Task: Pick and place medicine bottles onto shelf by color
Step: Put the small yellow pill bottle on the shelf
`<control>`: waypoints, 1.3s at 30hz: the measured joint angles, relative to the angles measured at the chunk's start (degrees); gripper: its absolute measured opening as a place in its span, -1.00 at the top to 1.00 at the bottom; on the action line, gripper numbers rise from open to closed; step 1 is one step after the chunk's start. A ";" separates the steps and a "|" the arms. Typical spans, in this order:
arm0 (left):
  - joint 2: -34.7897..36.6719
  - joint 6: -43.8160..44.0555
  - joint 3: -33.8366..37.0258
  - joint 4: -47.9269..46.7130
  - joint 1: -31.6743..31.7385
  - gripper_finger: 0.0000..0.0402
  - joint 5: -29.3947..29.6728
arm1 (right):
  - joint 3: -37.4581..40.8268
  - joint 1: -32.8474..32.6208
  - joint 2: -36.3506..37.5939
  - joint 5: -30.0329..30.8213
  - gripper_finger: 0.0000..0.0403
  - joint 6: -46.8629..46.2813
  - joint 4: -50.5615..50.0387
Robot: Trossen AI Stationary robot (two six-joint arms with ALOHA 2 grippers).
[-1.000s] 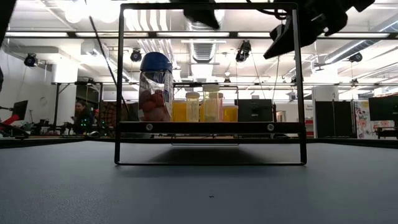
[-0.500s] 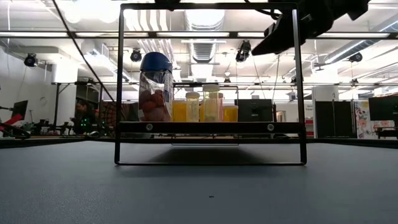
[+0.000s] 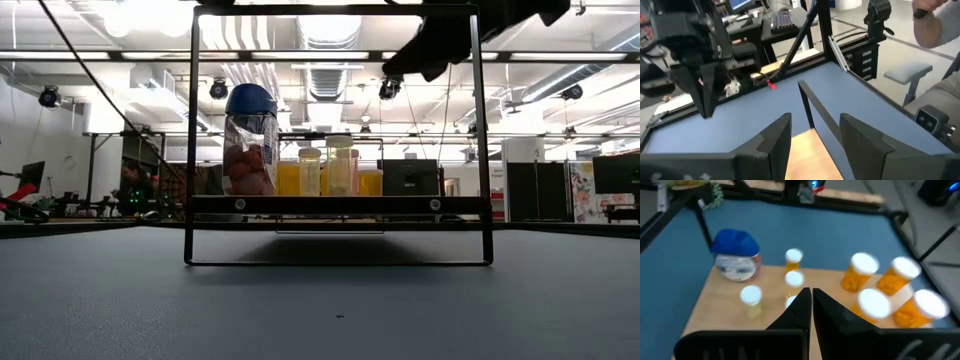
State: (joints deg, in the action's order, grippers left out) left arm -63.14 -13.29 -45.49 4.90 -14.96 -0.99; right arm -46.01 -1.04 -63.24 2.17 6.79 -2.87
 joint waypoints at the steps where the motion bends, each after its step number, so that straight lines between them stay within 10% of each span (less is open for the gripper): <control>1: 0.59 0.48 0.93 0.09 0.00 0.25 0.00 | -0.19 -0.10 -0.45 -0.53 0.96 -0.53 -0.12; 39: 7.77 -2.08 8.57 0.21 -0.13 0.25 2.08 | -31.13 -4.26 -30.60 -0.68 0.67 -2.51 -28.80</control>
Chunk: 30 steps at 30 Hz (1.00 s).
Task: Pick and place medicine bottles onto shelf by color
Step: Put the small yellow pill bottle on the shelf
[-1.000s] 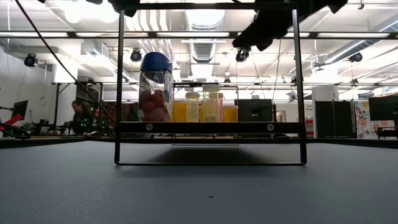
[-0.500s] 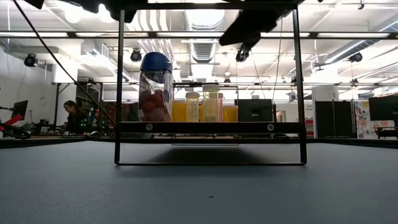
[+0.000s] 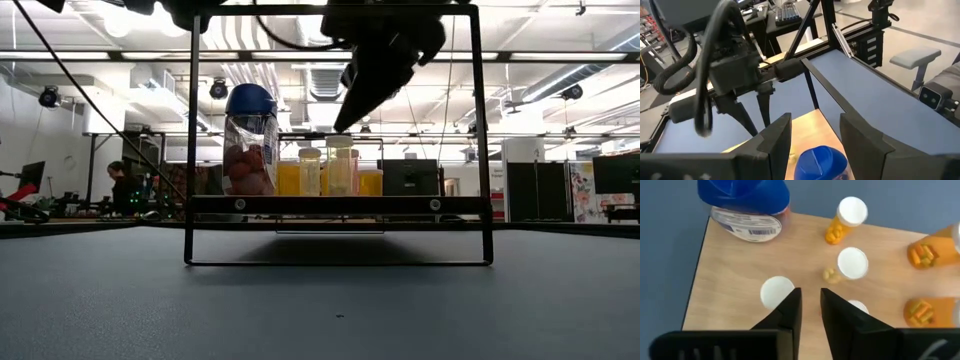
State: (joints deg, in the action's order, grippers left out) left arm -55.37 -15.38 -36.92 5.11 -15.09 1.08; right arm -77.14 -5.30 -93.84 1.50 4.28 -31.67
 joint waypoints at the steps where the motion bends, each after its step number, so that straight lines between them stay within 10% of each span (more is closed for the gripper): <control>1: 0.00 -0.02 0.06 -0.10 0.00 0.25 0.00 | -0.89 0.00 -0.87 -0.02 0.70 0.35 -0.68; 30: 0.02 0.02 0.56 -0.03 0.00 0.25 0.00 | -3.02 -0.02 -3.14 -6.02 0.96 2.28 -6.96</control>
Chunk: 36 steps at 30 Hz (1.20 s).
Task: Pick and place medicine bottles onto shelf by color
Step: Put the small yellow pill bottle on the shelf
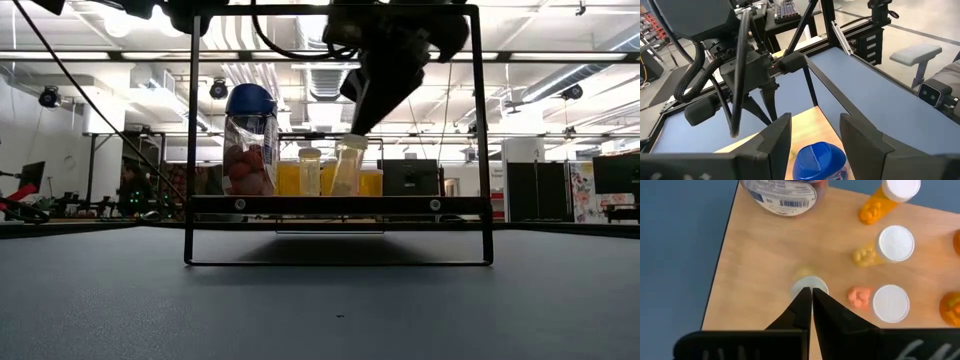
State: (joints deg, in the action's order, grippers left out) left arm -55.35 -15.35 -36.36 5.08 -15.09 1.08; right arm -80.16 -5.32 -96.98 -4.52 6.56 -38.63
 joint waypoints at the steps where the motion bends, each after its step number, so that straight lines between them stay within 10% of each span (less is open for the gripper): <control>1: 0.00 0.00 0.00 0.00 0.00 0.25 0.00 | 0.06 0.00 0.20 -0.01 0.96 0.08 -0.38; 23: 0.00 0.15 0.02 0.00 0.00 0.25 0.00 | 0.22 0.11 2.07 0.05 0.93 -1.53 -7.37; 36: 0.00 0.15 0.10 -0.01 0.00 0.25 0.00 | 2.12 1.56 1.93 -1.43 0.16 -3.29 -7.11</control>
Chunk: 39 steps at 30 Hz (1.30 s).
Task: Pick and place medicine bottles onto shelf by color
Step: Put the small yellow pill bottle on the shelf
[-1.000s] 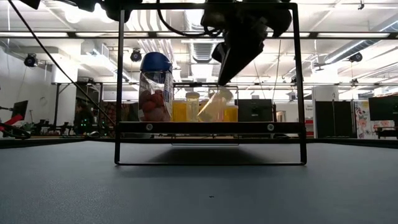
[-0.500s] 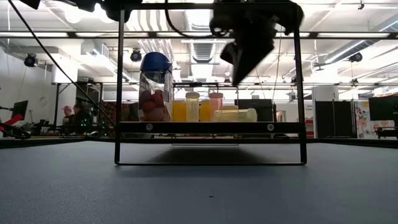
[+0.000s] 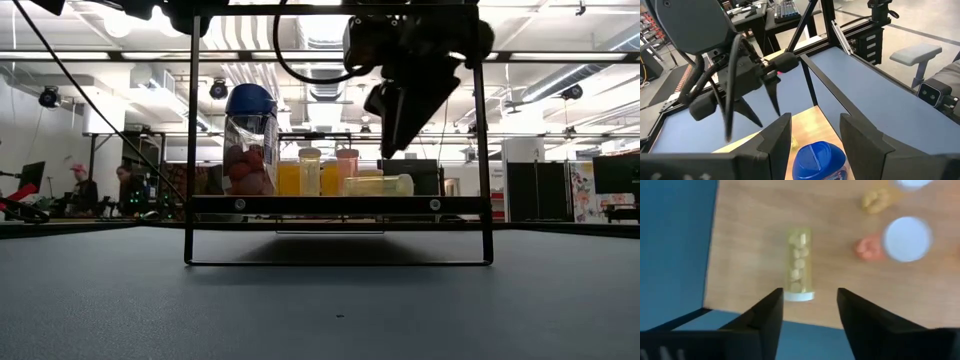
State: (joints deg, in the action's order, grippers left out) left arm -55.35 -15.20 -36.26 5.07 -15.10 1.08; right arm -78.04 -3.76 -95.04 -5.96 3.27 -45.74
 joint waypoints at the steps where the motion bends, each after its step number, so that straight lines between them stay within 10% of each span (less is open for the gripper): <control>1: 0.00 0.00 0.01 0.01 -0.02 0.25 0.00 | 0.24 0.04 0.00 -1.00 0.11 0.38 -0.01; 23: 0.00 -0.02 0.04 -0.01 -0.02 0.25 0.00 | 9.12 0.42 -0.02 -3.58 -0.06 1.22 12.23; 39: 0.00 -0.02 0.06 -0.01 -0.02 0.25 0.02 | 11.83 0.42 -0.02 -3.52 0.44 -1.85 14.50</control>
State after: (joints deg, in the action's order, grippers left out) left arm -55.35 -15.22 -36.21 5.06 -15.11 1.10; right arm -66.22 -3.33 -95.07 -9.47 1.42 -31.24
